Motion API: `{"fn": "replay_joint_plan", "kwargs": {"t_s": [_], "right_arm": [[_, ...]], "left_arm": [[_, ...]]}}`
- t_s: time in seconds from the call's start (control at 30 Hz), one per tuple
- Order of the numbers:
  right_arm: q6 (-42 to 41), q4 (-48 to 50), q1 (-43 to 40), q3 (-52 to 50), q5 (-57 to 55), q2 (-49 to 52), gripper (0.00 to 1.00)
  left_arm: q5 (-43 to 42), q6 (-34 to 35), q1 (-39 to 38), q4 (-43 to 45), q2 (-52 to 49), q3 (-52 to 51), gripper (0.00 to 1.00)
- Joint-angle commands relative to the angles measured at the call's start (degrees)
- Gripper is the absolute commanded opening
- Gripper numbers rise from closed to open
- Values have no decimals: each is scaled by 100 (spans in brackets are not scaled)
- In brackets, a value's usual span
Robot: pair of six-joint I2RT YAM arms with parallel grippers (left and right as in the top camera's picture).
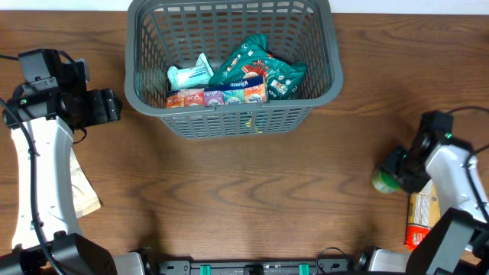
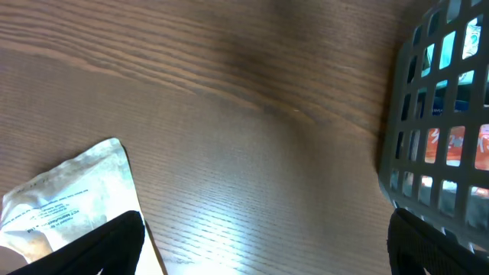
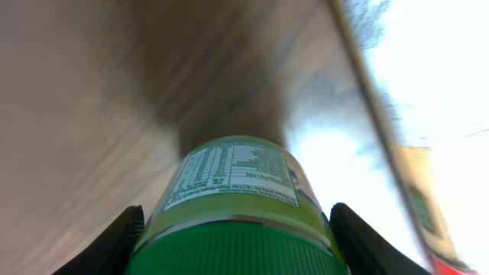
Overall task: Pack container
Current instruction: 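Carry the jar into the basket with the right gripper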
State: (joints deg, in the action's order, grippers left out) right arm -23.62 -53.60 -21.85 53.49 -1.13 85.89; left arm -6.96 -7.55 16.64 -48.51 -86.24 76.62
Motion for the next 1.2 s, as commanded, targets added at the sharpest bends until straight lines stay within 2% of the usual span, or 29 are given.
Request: {"fn": "replay_joint_plan", "kwargs": {"t_s": [0.0, 0.17, 0.3, 0.43, 0.53, 0.63, 0.87, 1.17], "right_arm": [[118, -417, 22, 1303, 17, -92, 1], [791, -1368, 258, 3482, 227, -92, 1], [1303, -1547, 809, 5049, 225, -92, 1], [2752, -1360, 1818, 6083, 634, -76, 1], [3818, -1045, 2645, 6231, 778, -74, 1], [4280, -564, 3327, 6231, 758, 39, 1], [4527, 627, 4140, 6231, 1010, 1005, 1], [4789, 1049, 4671, 6231, 1379, 2879, 1]], "left_arm": [[9, -79, -13, 22, 7, 28, 86], [9, -79, -13, 24, 7, 28, 86], [9, -76, -13, 24, 7, 28, 87], [7, -76, -13, 22, 7, 28, 86], [7, -76, -13, 20, 7, 28, 87], [7, -76, -13, -7, 7, 28, 86], [4, -74, -13, -46, 7, 28, 86], [7, -74, -13, -61, 7, 28, 87]]}}
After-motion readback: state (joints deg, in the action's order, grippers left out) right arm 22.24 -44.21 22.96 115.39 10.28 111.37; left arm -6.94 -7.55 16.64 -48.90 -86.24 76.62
